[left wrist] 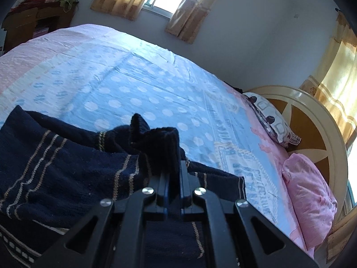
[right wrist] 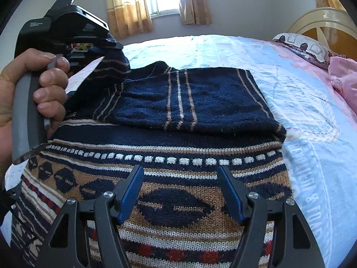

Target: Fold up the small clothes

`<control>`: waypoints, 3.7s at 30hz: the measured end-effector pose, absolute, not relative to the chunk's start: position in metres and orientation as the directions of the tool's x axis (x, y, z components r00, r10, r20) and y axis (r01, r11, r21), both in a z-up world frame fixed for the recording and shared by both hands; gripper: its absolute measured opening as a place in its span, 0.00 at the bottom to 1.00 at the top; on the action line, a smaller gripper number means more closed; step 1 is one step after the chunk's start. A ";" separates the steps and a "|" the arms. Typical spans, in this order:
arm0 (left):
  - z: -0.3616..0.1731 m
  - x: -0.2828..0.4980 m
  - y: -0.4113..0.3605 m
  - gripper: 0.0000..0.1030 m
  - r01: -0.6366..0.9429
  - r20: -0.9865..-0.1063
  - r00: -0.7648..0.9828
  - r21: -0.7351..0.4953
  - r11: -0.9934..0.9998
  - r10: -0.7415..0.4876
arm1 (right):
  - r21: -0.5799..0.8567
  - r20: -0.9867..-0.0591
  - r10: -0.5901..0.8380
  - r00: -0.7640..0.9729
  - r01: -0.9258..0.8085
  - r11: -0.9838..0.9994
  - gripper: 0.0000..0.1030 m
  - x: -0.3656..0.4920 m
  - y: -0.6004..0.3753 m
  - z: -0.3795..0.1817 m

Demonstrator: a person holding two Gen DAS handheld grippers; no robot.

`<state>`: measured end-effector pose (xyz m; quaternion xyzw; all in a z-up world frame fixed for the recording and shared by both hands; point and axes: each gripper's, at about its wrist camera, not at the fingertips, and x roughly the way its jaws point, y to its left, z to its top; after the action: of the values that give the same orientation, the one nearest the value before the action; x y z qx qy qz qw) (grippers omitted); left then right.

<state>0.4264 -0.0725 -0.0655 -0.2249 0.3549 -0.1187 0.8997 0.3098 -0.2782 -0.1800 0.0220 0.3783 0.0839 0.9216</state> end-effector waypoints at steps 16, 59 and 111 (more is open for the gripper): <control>-0.093 0.429 -0.114 0.14 0.097 -0.656 0.683 -0.356 0.929 -0.322 | 0.117 -0.701 0.177 0.691 -0.133 0.984 0.67 0.313 -0.279 -0.183; -0.146 0.339 0.134 0.97 -0.160 -0.751 0.659 -0.203 0.966 -0.048 | 0.167 -0.797 0.185 0.576 -0.084 0.982 0.24 0.493 -0.222 -0.174; -0.136 0.352 0.110 1.00 -0.136 -0.712 0.685 0.085 0.987 0.156 | -0.076 -0.765 0.040 0.643 -0.152 0.985 0.55 0.462 -0.208 -0.178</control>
<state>0.3517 0.1099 -0.1363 0.0125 0.3887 0.0795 0.9178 0.4615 -0.2083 -0.1780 -0.0669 0.4191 0.0533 0.9039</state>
